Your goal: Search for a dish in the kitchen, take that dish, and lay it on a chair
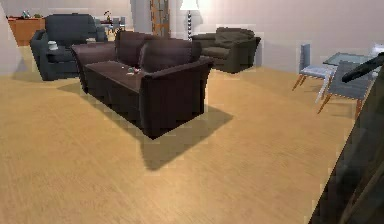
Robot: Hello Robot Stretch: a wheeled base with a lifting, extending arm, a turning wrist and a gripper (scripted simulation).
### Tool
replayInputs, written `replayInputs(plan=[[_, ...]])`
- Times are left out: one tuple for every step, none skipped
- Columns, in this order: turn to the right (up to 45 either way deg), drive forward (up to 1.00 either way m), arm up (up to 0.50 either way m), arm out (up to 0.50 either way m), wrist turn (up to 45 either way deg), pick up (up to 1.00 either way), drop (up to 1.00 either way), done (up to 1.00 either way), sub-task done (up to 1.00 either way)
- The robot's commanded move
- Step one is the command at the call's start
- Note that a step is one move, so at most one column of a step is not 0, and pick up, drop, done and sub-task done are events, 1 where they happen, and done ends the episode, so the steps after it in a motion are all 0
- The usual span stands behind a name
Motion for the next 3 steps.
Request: replayInputs(plan=[[6.0, 0.00, 0.00, 0.00, 0.0, 0.00, 0.00, 0.00, 0.00], [0.0, 1.00, 0.00, 0.00, 0.0, 0.00, 0.00, 0.00, 0.00], [3.0, 0.00, 0.00, 0.00, 0.0, 0.00, 0.00, 0.00, 0.00]])
